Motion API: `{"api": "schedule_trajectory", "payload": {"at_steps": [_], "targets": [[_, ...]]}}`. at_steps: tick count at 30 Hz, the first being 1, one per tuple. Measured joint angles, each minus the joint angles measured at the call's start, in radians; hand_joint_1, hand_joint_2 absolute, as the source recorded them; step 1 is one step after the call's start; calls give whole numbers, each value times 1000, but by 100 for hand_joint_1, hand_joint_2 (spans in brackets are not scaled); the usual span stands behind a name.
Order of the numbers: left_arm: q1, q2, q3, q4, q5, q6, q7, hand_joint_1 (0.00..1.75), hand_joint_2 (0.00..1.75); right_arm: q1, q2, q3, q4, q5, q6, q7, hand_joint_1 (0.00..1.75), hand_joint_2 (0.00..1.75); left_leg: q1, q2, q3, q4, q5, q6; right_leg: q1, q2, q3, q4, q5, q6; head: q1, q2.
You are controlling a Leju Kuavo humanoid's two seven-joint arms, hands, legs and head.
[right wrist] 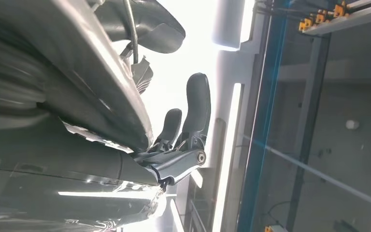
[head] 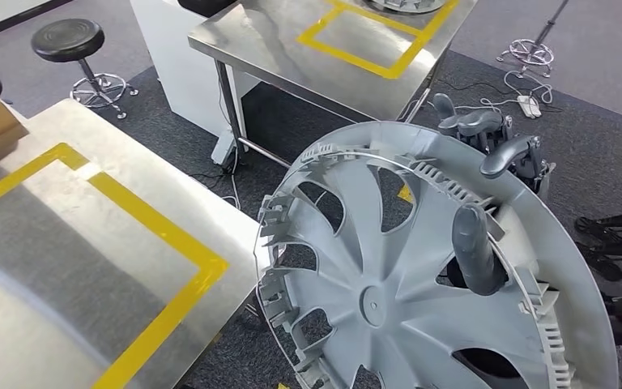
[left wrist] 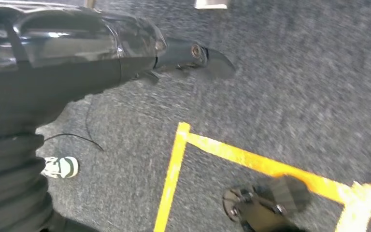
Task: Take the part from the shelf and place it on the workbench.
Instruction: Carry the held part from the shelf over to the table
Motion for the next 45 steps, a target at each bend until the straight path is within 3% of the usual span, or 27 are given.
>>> {"api": "schedule_trajectory", "payload": {"at_steps": [1,2,4,6,8,9,11,13,14,16,18,19,21,22,24,26,29,30,31,32,35,37,39,41,43,45], "targets": [[0,1,0,0,0,0,0,0,175,1,0,0,1,0,1,0,175,175,-2,-11,0,0,1,1,1,2,1,-6,17,-5,3,0],[-1,1,0,0,0,0,0,0,175,1,0,0,1,-1,2,0,175,175,-4,-23,1,0,2,2,2,6,19,-49,49,-12,5,0],[-3,3,0,0,0,0,0,0,175,0,0,1,2,-2,6,0,175,175,-5,-45,0,0,4,-1,4,34,81,-187,117,-25,7,0],[-7,4,1,0,-1,-1,0,0,175,-1,0,2,1,-2,10,0,175,175,-2,-65,-5,0,10,-10,7,58,118,-272,140,-28,6,0],[-8,4,1,0,-3,-4,2,0,175,-2,0,3,1,-6,17,0,175,175,3,-83,-11,-4,18,-23,11,52,126,-291,141,-27,8,0],[-7,5,1,0,-4,-6,3,0,175,-2,0,4,1,-9,21,0,175,175,3,-79,-13,-4,18,-29,11,42,129,-297,146,-29,10,0],[-8,8,0,0,-4,-9,6,0,175,-1,0,6,2,-16,29,-1,175,175,0,-40,-32,32,-11,-38,8,22,136,-314,156,-36,2,0],[-9,10,1,1,-4,-10,8,0,175,2,0,6,4,-23,35,-3,175,175,1,-1,-83,140,-72,-44,8,2,139,-321,160,-41,-11,0],[-9,11,1,1,-4,-10,8,0,175,3,0,6,5,-26,38,-3,175,175,3,2,-111,201,-96,-48,8,-9,139,-321,159,-42,-17,0],[-8,12,0,1,-1,-9,9,0,175,5,0,6,10,-31,44,-3,175,175,8,3,-130,243,-94,-56,7,-27,140,-319,157,-40,-27,0],[-8,15,0,1,1,-8,9,0,175,4,1,7,13,-33,48,-3,175,175,13,19,-77,146,-34,-62,5,-42,141,-314,152,-32,-33,0],[-8,16,0,1,1,-7,9,0,175,4,1,7,13,-34,51,-3,175,175,11,41,-42,83,-12,-63,6,-48,141,-310,148,-26,-38,0],[-9,17,1,1,2,-6,9,0,175,2,2,8,14,-34,54,-3,175,175,7,73,-3,4,6,-51,9,-55,140,-302,140,-15,-42,0],[-9,18,1,1,1,-6,9,0,175,1,2,9,15,-35,55,-3,175,175,3,77,-1,-1,1,-41,11,-59,141,-301,139,-11,-42,0],[-9,20,1,1,1,-6,9,0,175,0,2,11,15,-36,57,-3,175,175,2,62,-1,-4,3,-24,8,-65,144,-301,134,-3,-36,0],[-12,22,1,1,0,-6,9,0,175,0,2,12,15,-36,59,-3,175,175,2,43,1,-6,5,-12,2,-45,130,-261,101,5,-31,0],[-16,24,1,1,-3,-6,9,0,175,2,1,13,15,-36,60,-3,175,175,-1,15,1,-6,6,-1,1,-6,43,-67,6,7,-16,0],[-16,24,1,1,-3,-6,9,0,175,3,1,14,15,-37,60,-3,175,175,-4,5,1,-6,6,1,1,-3,16,-14,-8,4,-12,0],[-15,24,1,1,-3,-6,9,0,175,4,1,14,16,-37,60,-3,175,175,-7,-7,2,-6,6,2,3,-1,4,3,0,-1,-9,0],[-15,25,1,1,-4,-6,9,0,175,4,0,14,16,-37,60,-3,175,175,-10,-19,3,-6,7,2,5,1,9,-18,26,-8,-6,0],[-16,24,1,0,-7,-6,9,0,175,2,0,14,15,-38,62,-3,175,175,-14,-53,7,-6,8,1,16,41,85,-209,135,-42,-5,0],[-17,23,1,0,-10,-7,11,0,175,0,0,15,15,-39,65,-3,175,175,-11,-71,1,-6,11,-4,21,60,113,-274,149,-54,-5,0],[-16,23,1,0,-13,-8,14,0,175,-3,0,16,15,-43,68,-3,175,175,-9,-82,-4,-7,15,-14,20,46,120,-292,150,-54,-3,0],[-15,24,1,0,-16,-9,16,0,175,-3,1,16,15,-45,71,-2,175,175,-12,-46,-16,12,-3,-23,15,27,129,-314,159,-52,-8,0],[-16,25,1,0,-17,-10,18,0,175,-2,3,17,16,-49,74,0,175,175,-11,-1,-58,102,-58,-34,13,9,136,-327,166,-51,-19,0],[-17,26,1,0,-17,-11,20,0,175,0,4,17,20,-51,76,0,175,175,-1,3,-114,218,-106,-46,12,-10,136,-327,165,-50,-30,0]]}}
